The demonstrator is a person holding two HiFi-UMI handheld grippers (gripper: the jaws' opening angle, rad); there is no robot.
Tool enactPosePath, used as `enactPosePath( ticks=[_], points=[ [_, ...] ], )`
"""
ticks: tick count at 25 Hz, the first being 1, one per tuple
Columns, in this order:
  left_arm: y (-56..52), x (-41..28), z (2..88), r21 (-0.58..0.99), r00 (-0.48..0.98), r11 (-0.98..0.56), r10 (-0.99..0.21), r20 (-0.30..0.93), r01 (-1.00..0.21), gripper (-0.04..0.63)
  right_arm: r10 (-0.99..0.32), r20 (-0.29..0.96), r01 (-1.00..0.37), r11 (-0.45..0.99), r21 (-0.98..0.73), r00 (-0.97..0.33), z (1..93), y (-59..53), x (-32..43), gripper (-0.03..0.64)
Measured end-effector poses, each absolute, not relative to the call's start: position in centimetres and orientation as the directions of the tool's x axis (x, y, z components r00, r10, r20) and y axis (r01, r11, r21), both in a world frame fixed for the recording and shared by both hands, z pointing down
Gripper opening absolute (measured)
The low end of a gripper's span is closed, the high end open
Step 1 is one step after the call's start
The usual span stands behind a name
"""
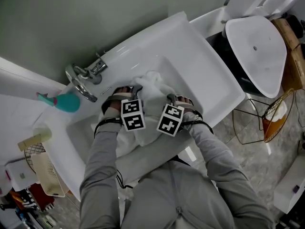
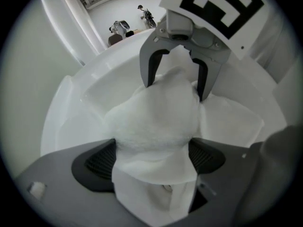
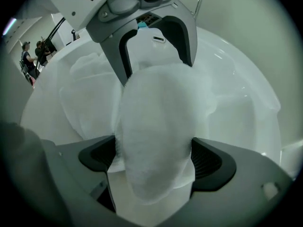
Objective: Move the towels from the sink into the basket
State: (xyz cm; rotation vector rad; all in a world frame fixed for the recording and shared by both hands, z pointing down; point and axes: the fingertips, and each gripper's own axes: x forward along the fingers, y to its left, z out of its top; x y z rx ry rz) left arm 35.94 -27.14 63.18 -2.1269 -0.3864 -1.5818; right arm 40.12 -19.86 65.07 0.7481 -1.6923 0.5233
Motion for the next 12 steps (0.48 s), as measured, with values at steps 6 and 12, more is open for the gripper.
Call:
enactPosePath(
  ticks=[6,12],
  points=[
    [-28.0,36.2,66.3,-0.134,0.231,-0.844,-0.012,0.973,0.520,0.509,-0.105,0.983,-0.745,0.665,-0.046,-0.154,67.5,-20.3,40.5,0.479],
    [-28.5,35.9,68.8,-0.098,0.209,-0.857,0.011,0.978,0.505,0.508,-0.037,0.975,-0.759,0.634,-0.146,-0.218,68.9,-20.5,40.4,0.477]
  ],
)
